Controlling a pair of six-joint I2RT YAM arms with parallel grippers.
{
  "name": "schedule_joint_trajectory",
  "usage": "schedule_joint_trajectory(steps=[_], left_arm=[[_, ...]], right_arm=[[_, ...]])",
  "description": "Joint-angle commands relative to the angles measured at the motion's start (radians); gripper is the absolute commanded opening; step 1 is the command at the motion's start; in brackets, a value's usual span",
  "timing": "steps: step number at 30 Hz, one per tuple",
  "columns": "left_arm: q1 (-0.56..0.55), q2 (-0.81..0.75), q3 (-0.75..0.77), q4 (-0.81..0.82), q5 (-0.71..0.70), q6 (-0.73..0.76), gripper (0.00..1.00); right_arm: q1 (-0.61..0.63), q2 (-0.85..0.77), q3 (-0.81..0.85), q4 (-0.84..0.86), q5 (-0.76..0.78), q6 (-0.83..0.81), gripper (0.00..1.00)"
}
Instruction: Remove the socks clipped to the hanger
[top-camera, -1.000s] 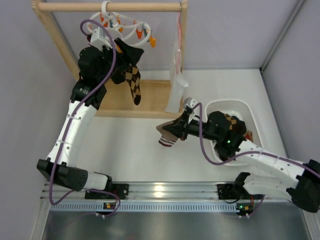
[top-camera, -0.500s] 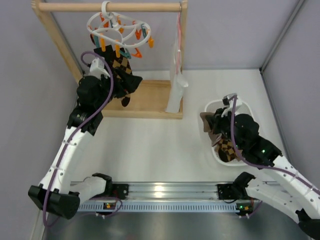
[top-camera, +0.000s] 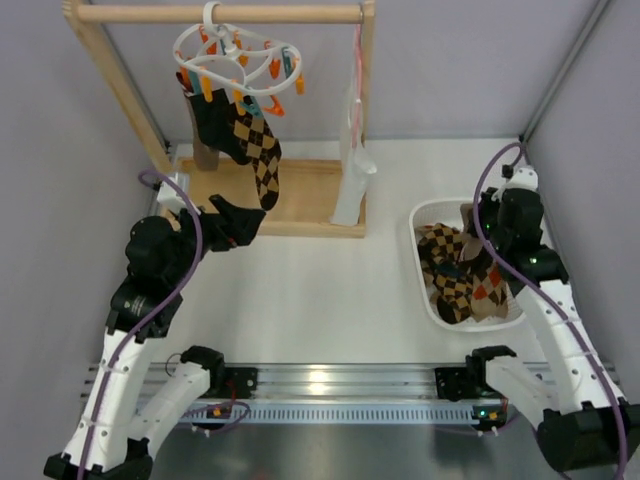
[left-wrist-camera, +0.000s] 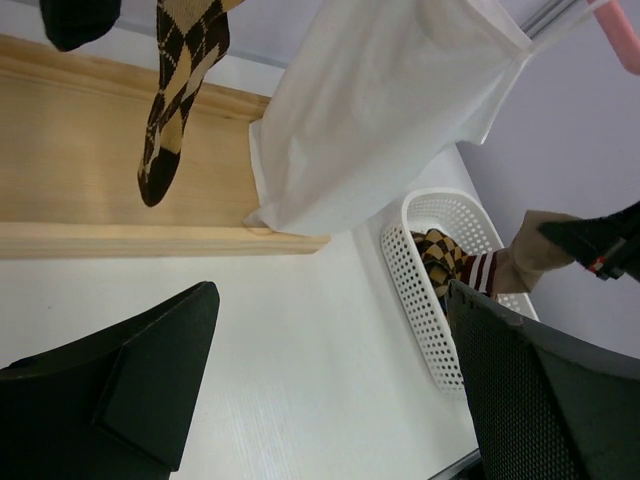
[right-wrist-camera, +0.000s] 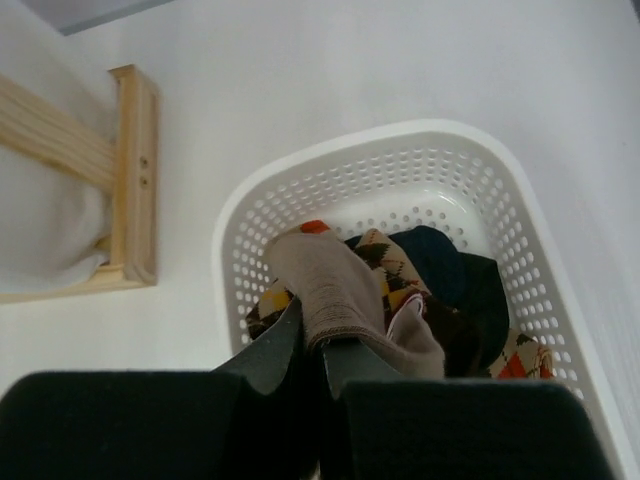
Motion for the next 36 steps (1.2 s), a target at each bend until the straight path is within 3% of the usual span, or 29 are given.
schedule_joint_trajectory(steps=[1,4,11,14,15,17,23,24,27,36], left_arm=[[0.005,-0.058,0.017,-0.108,-0.011,0.087,0.98],[0.006,-0.096,0.035,-0.167,0.039,0.137,0.98],[0.005,-0.129,0.109,-0.298,-0.023,0.232,0.98],[0.006,-0.143,0.112,-0.316,-0.049,0.252,0.98],[0.005,-0.15,0.11,-0.317,-0.051,0.255,0.98],[0.005,-0.153,0.101,-0.315,-0.051,0.253,0.98],[0.005,-0.146,0.084,-0.315,-0.085,0.243,0.98],[0.006,-0.143,0.086,-0.315,-0.089,0.236,0.98],[0.005,-0.136,0.103,-0.315,-0.105,0.221,0.98],[0.005,-0.132,0.133,-0.313,-0.154,0.198,0.98]], right_arm=[[-0.109,0.077,-0.003,0.105,-0.092,0.029,0.0],[-0.213,0.184,-0.029,0.174,-0.132,0.05,0.0],[-0.238,0.419,-0.096,0.312,-0.199,0.101,0.01],[-0.239,0.477,-0.115,0.354,-0.184,0.115,0.19],[-0.239,0.49,-0.108,0.351,-0.185,0.112,0.35],[-0.239,0.514,-0.077,0.34,-0.185,0.11,0.37],[-0.239,0.433,0.014,0.251,-0.193,0.106,0.62],[-0.239,0.418,0.018,0.233,-0.193,0.109,0.75],[-0.239,0.38,0.05,0.195,-0.202,0.104,0.99],[-0.238,0.338,0.066,0.159,-0.293,0.075,0.99]])
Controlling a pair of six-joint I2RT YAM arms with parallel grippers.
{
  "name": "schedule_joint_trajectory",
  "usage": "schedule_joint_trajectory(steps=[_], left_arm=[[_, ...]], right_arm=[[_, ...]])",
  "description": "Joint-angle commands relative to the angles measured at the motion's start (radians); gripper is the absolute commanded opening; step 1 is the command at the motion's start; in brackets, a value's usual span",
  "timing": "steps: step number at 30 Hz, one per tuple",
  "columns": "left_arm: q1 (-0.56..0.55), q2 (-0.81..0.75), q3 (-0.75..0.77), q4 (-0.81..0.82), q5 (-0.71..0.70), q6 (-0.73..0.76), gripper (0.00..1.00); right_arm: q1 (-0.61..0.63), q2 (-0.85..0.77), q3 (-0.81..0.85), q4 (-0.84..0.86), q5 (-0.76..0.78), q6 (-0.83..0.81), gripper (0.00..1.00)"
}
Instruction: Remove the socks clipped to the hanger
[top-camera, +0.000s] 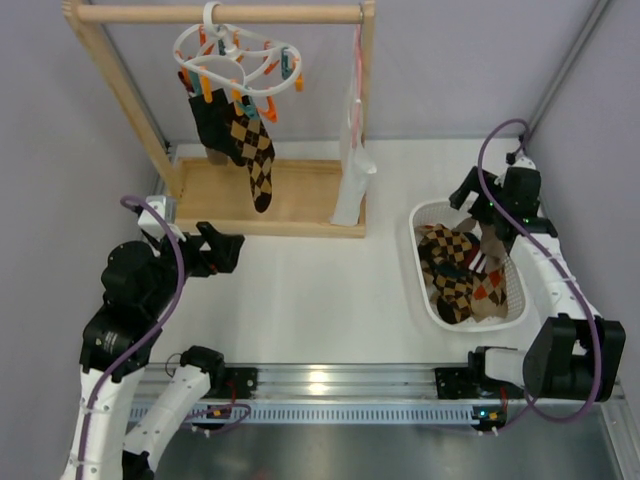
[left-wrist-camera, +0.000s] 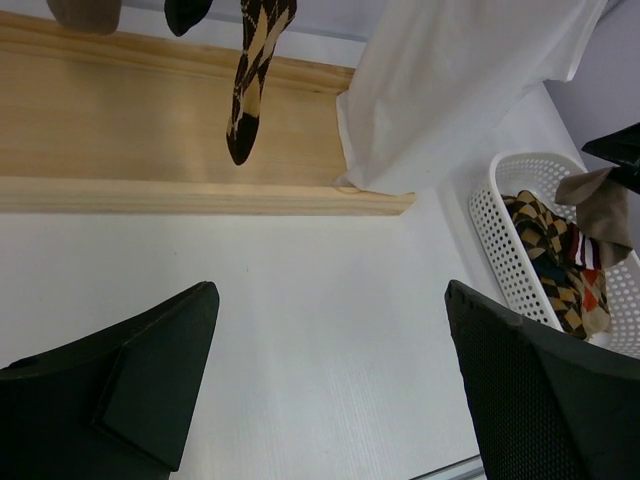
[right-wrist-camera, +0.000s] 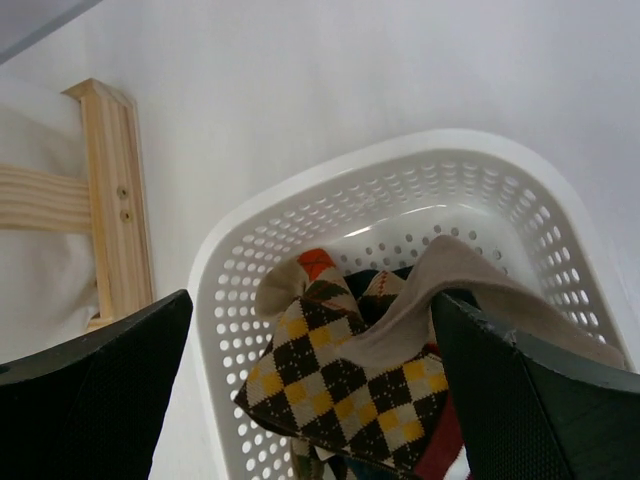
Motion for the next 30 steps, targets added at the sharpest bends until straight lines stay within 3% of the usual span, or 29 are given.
schedule_joint_trajectory(steps=[1,8,11,12,13,14,16,23,26,30], left_arm=[[0.005,0.006,0.032,0.02,-0.037,-0.013,0.98],[0.005,0.01,0.024,0.021,-0.045,-0.024,0.98],[0.005,0.012,0.017,0.021,-0.098,-0.027,0.98],[0.005,0.012,0.012,0.02,-0.114,-0.03,0.98],[0.005,0.012,0.009,0.021,-0.131,-0.033,0.98],[0.005,0.013,0.0,0.021,-0.171,-0.041,0.98],[0.005,0.01,-0.012,0.023,-0.205,-0.049,0.98],[0.005,-0.016,-0.066,0.043,-0.304,-0.084,0.98],[0.005,-0.033,-0.092,0.052,-0.332,-0.085,0.98],[0.006,-0.053,-0.132,0.058,-0.364,-0.088,0.98]], right_arm=[[-0.005,-0.039,0.011,-0.016,-0.073,-0.015,0.99],[0.012,0.017,0.014,-0.042,-0.118,-0.043,0.99],[0.015,-0.059,-0.059,0.071,-0.222,0.001,0.99],[0.024,-0.08,-0.081,0.113,-0.324,0.036,1.0],[0.033,-0.124,-0.136,0.227,-0.378,0.06,1.0],[0.059,-0.148,-0.165,0.293,-0.458,0.08,1.0],[0.142,-0.213,-0.233,0.409,-0.474,0.103,0.99],[0.562,-0.251,-0.282,0.533,-0.336,0.092,0.99],[0.67,-0.232,-0.274,0.544,-0.23,0.094,0.99],[0.894,-0.136,-0.206,0.552,0.059,0.051,0.99]])
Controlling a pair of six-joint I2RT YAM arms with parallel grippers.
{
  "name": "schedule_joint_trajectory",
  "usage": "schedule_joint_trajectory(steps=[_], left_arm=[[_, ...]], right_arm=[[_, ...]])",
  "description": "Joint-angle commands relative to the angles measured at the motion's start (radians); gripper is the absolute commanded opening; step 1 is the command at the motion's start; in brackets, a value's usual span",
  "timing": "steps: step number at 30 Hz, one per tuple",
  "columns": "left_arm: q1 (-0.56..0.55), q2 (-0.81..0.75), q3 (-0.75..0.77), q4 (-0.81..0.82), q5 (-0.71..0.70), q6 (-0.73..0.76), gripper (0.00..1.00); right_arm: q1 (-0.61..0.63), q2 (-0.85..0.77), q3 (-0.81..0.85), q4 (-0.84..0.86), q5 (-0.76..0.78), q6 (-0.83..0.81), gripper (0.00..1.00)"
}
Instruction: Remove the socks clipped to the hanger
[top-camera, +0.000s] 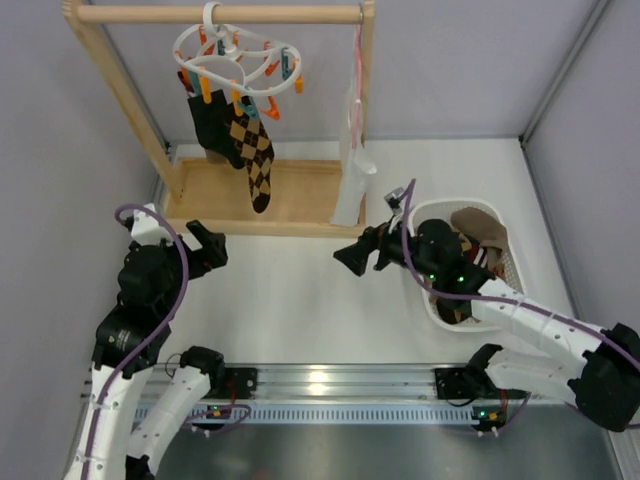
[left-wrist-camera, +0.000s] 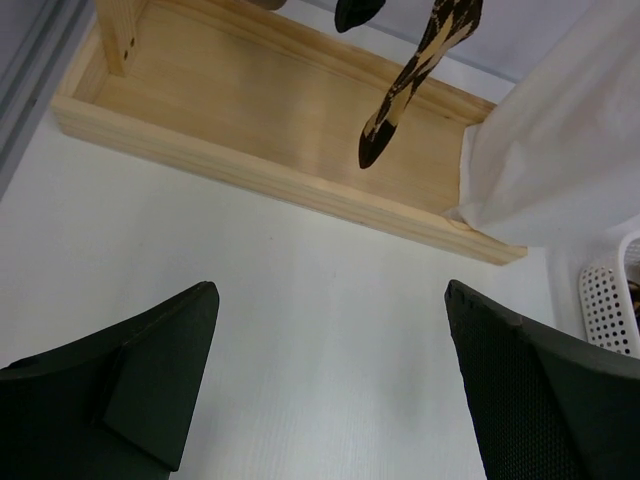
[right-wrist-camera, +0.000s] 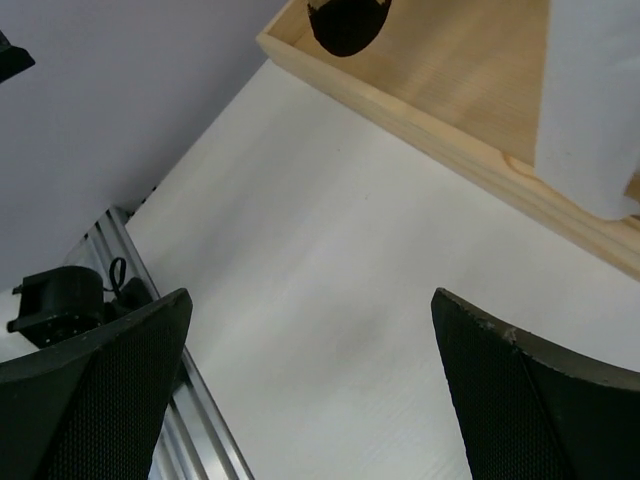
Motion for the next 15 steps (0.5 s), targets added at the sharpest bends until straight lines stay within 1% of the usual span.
schedule_joint_trajectory(steps=[1,2,3,5,6,7,9,10,11,12,13,14,15], left_arm=[[0.006,-0.024,-0.044,0.054,-0.083,-0.013,0.98],[0.005,-0.036,-0.058,0.055,-0.1,-0.016,0.98],[0.005,-0.041,-0.073,0.058,-0.117,-0.016,0.98],[0.005,-0.059,-0.121,0.058,-0.17,-0.026,0.98],[0.005,-0.062,-0.125,0.057,-0.175,-0.029,0.98],[0.005,-0.065,-0.121,0.057,-0.163,-0.034,0.98],[0.005,-0.079,-0.121,0.058,-0.155,-0.043,0.98],[0.005,-0.088,-0.125,0.058,-0.164,-0.043,0.98],[0.005,-0.093,-0.125,0.058,-0.174,-0.043,0.98],[0.006,-0.097,-0.125,0.055,-0.18,-0.043,0.98],[0.005,-0.102,-0.128,0.058,-0.177,-0.043,0.98],[0.005,-0.113,-0.13,0.058,-0.174,-0.045,0.98],[0.005,-0.12,-0.131,0.058,-0.168,-0.045,0.98]], right_arm=[[0.163,0.1,0.084,0.078,0.316,-0.045,0.99],[0.238,0.132,0.107,0.069,0.448,-0.06,0.99],[0.269,0.202,0.168,0.024,0.516,-0.071,0.99],[0.326,0.276,0.247,-0.035,0.645,-0.058,0.99],[0.339,0.314,0.31,-0.043,0.674,-0.056,0.99],[0.351,0.374,0.339,-0.046,0.699,-0.05,0.99],[0.365,0.461,0.405,-0.014,0.698,-0.024,0.99],[0.365,0.491,0.42,0.03,0.691,0.002,0.99],[0.363,0.525,0.436,0.066,0.664,0.027,1.0],[0.354,0.595,0.482,0.087,0.641,0.021,0.99],[0.351,0.63,0.518,0.092,0.629,0.019,0.99],[0.346,0.669,0.563,0.06,0.624,0.015,0.99],[0.348,0.706,0.671,0.031,0.625,-0.001,0.99]])
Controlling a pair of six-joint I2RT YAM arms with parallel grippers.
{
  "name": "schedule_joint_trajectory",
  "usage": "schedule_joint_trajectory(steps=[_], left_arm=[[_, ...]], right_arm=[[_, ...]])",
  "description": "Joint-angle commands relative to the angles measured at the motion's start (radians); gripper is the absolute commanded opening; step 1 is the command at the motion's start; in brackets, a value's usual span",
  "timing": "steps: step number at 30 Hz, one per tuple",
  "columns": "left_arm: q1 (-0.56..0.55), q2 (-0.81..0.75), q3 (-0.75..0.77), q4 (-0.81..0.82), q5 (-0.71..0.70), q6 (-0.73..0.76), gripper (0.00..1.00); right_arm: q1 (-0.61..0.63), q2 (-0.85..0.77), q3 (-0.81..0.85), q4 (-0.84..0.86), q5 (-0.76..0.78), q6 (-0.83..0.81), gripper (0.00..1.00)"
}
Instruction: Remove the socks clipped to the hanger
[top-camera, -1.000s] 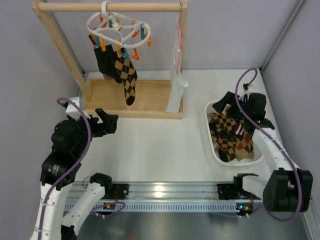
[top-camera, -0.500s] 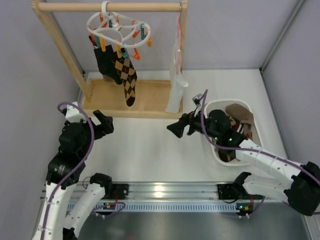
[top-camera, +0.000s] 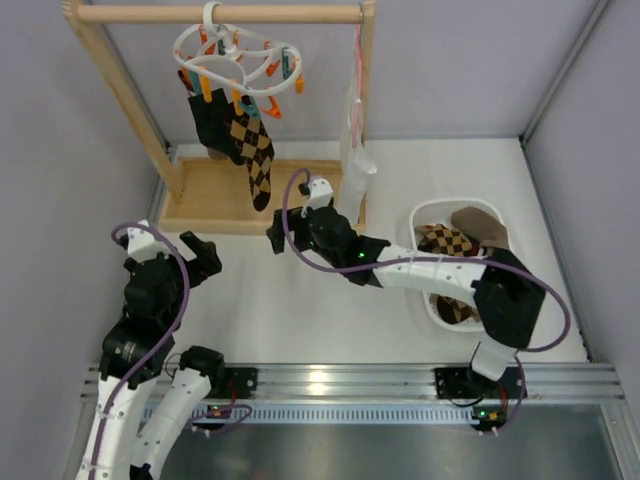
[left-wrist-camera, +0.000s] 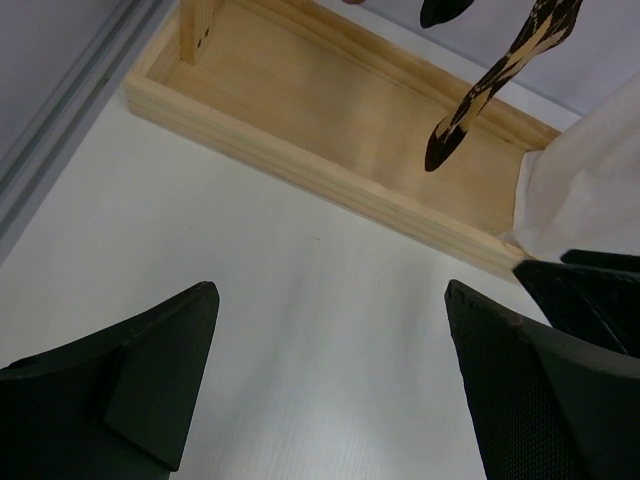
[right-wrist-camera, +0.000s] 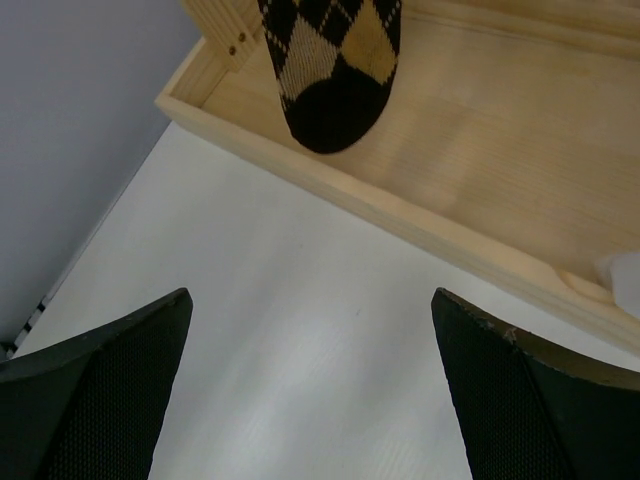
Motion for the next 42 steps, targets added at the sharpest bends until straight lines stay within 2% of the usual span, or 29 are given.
schedule_joint_trajectory(steps=[1,3,5,11,15,18,22,23,26,29,31,34,38,42], left_arm=[[0.005,-0.029,-0.009,0.05,-0.017,-0.012,0.98],[0.005,-0.044,-0.012,0.05,-0.007,-0.011,0.98],[0.005,-0.057,-0.013,0.05,-0.004,-0.014,0.98],[0.005,-0.069,-0.016,0.05,0.016,-0.014,0.98],[0.005,-0.067,-0.016,0.051,0.028,-0.012,0.98],[0.005,-0.066,-0.018,0.057,0.039,-0.009,0.98],[0.005,-0.063,-0.016,0.057,0.043,-0.009,0.98],[0.005,-0.063,-0.016,0.062,0.045,-0.008,0.98],[0.006,-0.047,-0.003,0.065,0.051,-0.006,0.98],[0.005,-0.017,0.048,0.063,0.065,-0.009,0.98],[0.005,0.024,0.097,0.063,0.127,-0.026,0.98],[0.005,0.107,0.247,0.077,0.219,-0.034,0.98],[0.005,0.252,0.497,0.076,0.311,-0.022,0.98],[0.005,0.4,0.647,0.077,0.329,-0.021,0.98]], right_arm=[[0.002,0.162,0.229,-0.004,0.036,-0.008,0.99],[0.016,0.274,0.388,-0.1,0.104,-0.046,0.99],[0.019,0.335,0.475,-0.169,0.175,-0.066,0.99],[0.004,0.543,0.701,-0.18,0.38,-0.168,0.99],[-0.019,0.676,0.88,-0.208,0.37,-0.225,0.87],[-0.044,0.696,0.906,-0.194,0.333,-0.227,0.65],[-0.046,0.647,0.83,-0.115,0.316,-0.242,0.35],[-0.043,0.63,0.775,-0.074,0.306,-0.245,0.19],[-0.029,0.546,0.659,0.019,0.3,-0.262,0.02],[-0.015,0.459,0.556,0.056,0.252,-0.275,0.0],[-0.007,0.388,0.502,0.065,0.215,-0.276,0.0],[0.005,0.296,0.402,0.065,0.14,-0.272,0.0],[0.01,0.16,0.241,0.067,-0.062,-0.284,0.0],[0.008,0.045,0.118,0.06,-0.159,-0.265,0.0]])
